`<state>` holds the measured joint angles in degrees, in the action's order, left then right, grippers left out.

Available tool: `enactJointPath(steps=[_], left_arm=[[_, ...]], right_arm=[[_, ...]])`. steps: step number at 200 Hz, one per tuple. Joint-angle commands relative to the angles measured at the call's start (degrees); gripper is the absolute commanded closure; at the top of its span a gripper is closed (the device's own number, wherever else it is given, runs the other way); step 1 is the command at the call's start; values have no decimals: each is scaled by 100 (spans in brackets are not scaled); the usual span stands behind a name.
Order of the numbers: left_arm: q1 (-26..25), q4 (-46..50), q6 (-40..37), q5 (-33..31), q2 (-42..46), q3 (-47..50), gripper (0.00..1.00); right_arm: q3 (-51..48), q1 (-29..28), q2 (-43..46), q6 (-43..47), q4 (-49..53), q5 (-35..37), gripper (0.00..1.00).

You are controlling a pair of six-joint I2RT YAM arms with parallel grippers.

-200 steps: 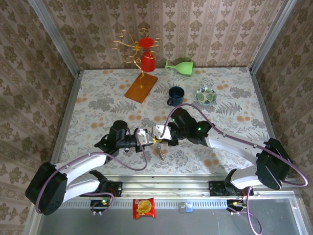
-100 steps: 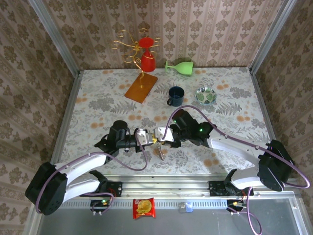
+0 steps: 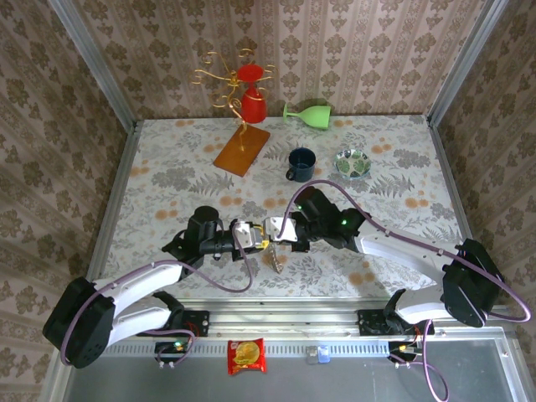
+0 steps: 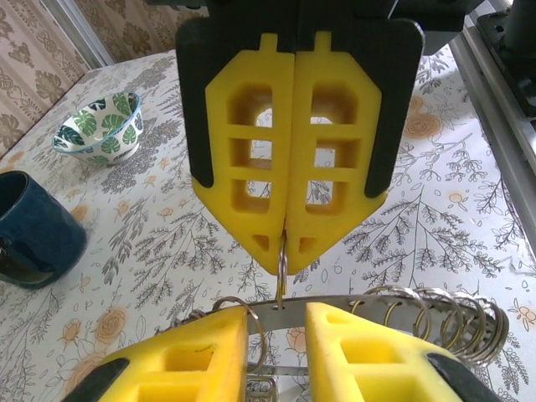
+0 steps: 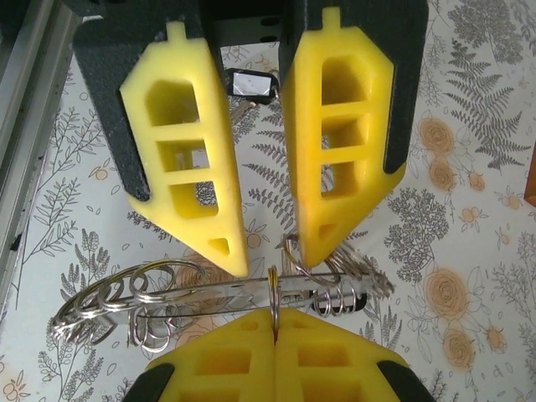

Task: Put the keys on the keyring

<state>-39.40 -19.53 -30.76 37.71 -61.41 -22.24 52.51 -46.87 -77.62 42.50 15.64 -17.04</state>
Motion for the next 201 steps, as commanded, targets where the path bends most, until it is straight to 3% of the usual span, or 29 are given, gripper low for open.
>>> enactJointPath(steps=[1,68,137,201], left_arm=[[-66,143,-137,43,88,-243,75],[-114,300,-231,9,155,-338,81],[-116,397,-248,-29,243,-399,76],[-124,-157,54,119,120,-290,77]], right_arm=[[254,-89,-74,207,215,120,100],[606,-235,-380,500,618,458,100],[690,-263,-367,564,794,448,100],[706,-304,-403,496,720,235,100]])
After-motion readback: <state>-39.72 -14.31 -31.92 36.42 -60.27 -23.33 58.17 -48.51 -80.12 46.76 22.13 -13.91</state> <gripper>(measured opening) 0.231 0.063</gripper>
